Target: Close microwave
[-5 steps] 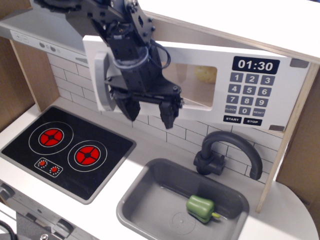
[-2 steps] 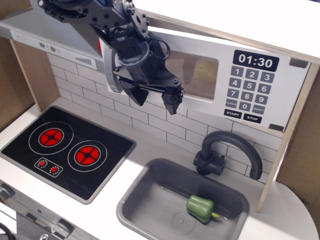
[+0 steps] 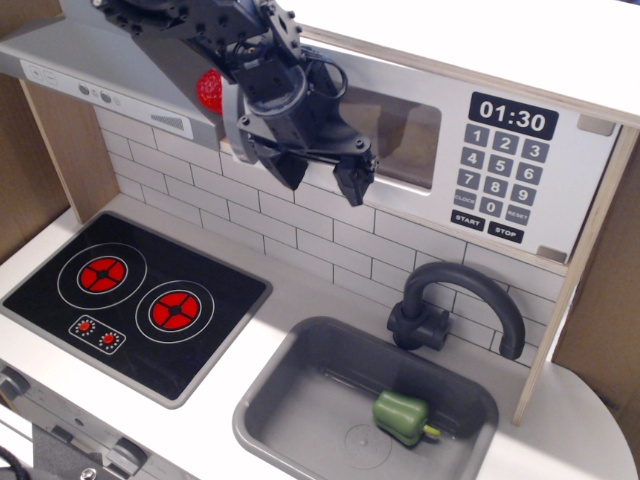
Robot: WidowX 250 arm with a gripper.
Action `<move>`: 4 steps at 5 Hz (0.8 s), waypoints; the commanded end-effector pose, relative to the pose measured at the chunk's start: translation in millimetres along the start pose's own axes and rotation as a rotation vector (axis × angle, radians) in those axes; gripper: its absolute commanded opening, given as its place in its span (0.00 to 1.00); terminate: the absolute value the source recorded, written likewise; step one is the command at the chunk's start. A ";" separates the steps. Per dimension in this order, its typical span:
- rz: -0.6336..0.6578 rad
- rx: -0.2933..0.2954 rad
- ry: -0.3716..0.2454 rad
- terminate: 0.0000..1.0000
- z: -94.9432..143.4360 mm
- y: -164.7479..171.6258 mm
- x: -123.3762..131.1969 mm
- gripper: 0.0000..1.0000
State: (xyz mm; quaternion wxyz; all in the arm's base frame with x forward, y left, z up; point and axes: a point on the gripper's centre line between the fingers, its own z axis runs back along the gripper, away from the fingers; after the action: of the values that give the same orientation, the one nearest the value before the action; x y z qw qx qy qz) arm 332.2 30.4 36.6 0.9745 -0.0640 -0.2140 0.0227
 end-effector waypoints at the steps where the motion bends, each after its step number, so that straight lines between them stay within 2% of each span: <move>1: -0.003 0.012 -0.079 0.00 11.2 2.4 27.8 1.00; 2: 0.007 0.021 -0.086 0.00 10.9 5.8 28.0 1.00; 3: -0.019 0.049 -0.025 0.00 23.6 8.4 -0.1 1.00; 4: 0.016 0.097 0.168 0.00 40.7 14.4 -35.1 1.00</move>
State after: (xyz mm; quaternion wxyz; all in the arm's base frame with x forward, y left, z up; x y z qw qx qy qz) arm 276.9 40.0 35.4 0.9941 -0.0268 -0.0983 0.0379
